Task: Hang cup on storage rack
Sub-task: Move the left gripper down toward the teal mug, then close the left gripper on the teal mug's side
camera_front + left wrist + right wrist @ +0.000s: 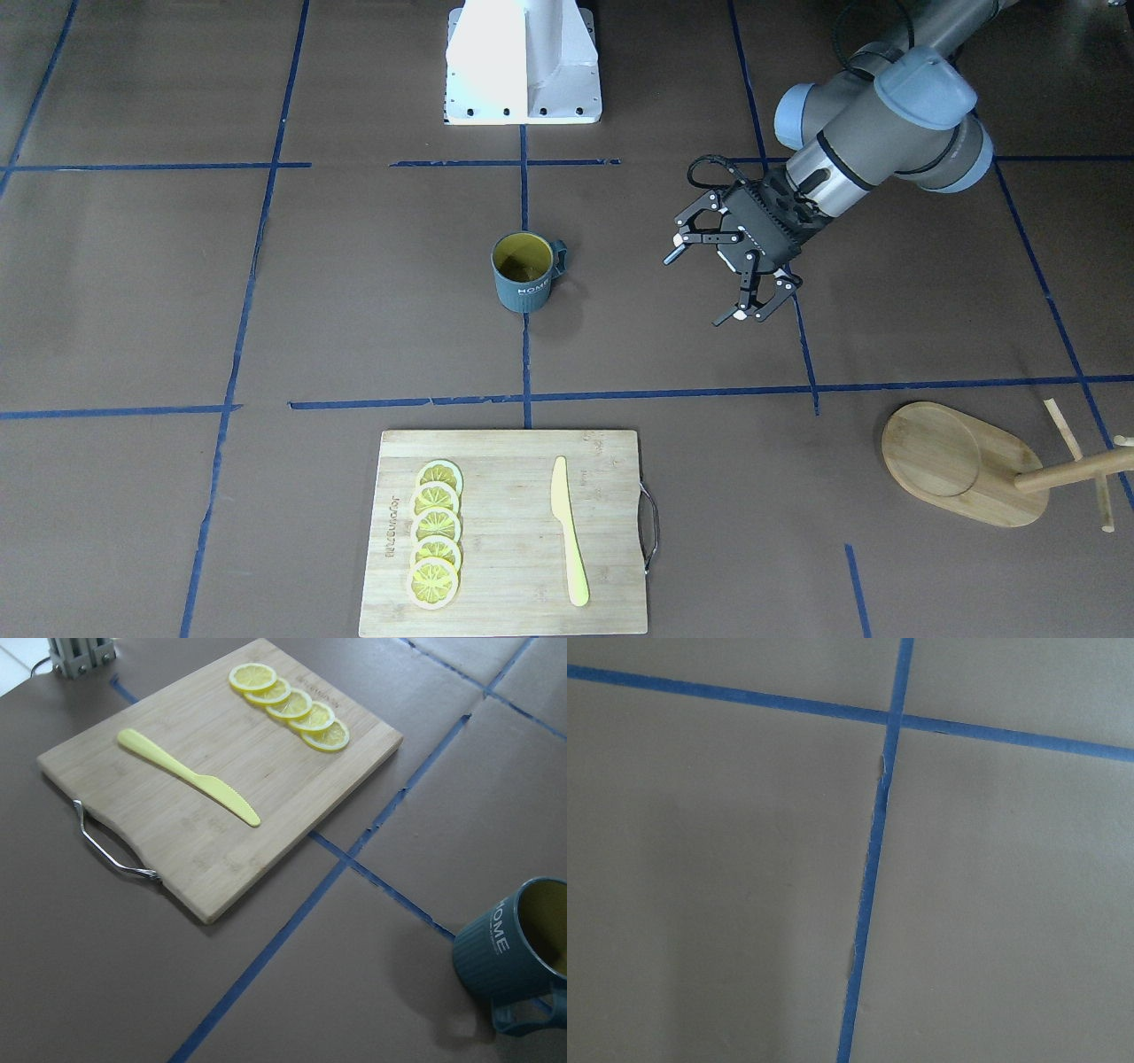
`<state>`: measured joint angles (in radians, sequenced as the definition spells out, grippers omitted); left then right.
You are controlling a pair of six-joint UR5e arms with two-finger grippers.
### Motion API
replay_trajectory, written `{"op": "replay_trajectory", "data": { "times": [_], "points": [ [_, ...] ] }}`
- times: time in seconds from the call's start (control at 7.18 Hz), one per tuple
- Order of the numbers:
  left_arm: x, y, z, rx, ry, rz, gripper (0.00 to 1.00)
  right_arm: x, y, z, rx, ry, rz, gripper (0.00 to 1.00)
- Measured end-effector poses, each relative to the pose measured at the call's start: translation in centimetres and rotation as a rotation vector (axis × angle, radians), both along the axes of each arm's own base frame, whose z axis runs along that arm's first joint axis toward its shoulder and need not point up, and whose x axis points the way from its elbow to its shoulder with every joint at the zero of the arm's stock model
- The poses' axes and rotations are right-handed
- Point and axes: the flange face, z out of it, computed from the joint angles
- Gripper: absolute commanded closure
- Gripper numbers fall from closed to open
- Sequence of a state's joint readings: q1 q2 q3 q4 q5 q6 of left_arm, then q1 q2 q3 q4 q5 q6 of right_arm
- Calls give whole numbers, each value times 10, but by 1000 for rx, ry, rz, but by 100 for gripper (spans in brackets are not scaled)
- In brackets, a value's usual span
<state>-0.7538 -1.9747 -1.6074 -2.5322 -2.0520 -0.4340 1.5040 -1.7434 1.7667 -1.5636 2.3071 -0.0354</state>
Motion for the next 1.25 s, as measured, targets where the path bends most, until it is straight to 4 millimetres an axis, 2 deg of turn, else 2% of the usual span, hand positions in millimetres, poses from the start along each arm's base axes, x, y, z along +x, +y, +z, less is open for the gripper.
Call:
{"op": "replay_trajectory", "data": {
  "times": [0.28,0.42,0.84,0.98,1.25],
  "points": [
    [69,49,4,61,30,-59,1,0,0,1,-17,1,32,0],
    [91,69,4,75,34,-71,1,0,0,1,-18,0,36,0],
    [139,125,3,97,44,-83,1,1,0,0,-15,0,39,0],
    [150,136,5,99,41,-85,1,0,0,0,-14,-1,39,0],
    [166,144,1,99,42,-81,1,0,0,-1,-12,-1,39,0]
  ]
}}
